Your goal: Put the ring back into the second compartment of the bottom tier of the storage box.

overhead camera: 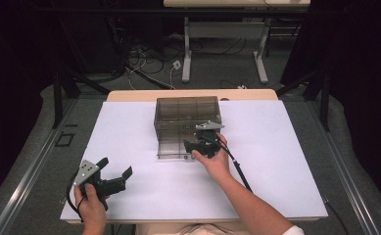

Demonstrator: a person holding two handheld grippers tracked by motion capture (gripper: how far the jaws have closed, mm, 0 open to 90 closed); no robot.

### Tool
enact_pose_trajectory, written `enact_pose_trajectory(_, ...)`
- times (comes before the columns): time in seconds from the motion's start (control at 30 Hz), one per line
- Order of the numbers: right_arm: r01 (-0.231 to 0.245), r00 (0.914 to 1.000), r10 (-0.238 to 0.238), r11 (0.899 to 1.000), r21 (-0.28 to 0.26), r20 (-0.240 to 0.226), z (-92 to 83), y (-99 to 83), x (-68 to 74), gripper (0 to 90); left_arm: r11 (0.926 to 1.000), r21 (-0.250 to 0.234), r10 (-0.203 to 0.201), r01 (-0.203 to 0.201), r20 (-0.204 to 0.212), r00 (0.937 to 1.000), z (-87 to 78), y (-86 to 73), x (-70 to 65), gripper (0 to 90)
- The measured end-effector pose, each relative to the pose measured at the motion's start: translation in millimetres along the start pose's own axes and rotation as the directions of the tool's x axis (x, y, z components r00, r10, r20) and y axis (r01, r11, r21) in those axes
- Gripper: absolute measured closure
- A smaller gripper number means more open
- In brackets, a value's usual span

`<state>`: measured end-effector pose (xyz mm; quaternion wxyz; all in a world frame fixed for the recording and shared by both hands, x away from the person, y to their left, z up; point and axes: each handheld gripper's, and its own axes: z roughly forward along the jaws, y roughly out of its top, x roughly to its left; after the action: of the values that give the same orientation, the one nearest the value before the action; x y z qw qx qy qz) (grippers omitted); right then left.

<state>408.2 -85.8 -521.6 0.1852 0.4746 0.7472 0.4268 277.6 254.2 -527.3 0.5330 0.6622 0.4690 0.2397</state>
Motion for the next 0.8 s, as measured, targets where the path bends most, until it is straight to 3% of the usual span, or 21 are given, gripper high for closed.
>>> enact_pose_trajectory(0.27,0.02,0.9997,-0.02,1.0,0.001,0.011,-6.6,0.7,-1.4,20.7,1.0,0.003,0.0,0.0,0.001,1.0,0.3,-0.1,-0.3,0.3)
enact_pose_trajectory(0.53,0.04,0.9987,-0.04,0.999,0.0,0.031,-15.2,-2.0,-3.4,18.6,1.0,0.004,-0.001,0.001,0.002,1.0,0.6,-0.2,-0.5,0.3)
enact_pose_trajectory(0.8,-0.035,0.9992,0.035,0.999,-0.006,0.022,-27.3,-4.3,-11.7,17.8,1.0,0.006,-0.002,0.002,0.002,1.0,1.1,-0.4,-0.8,0.3)
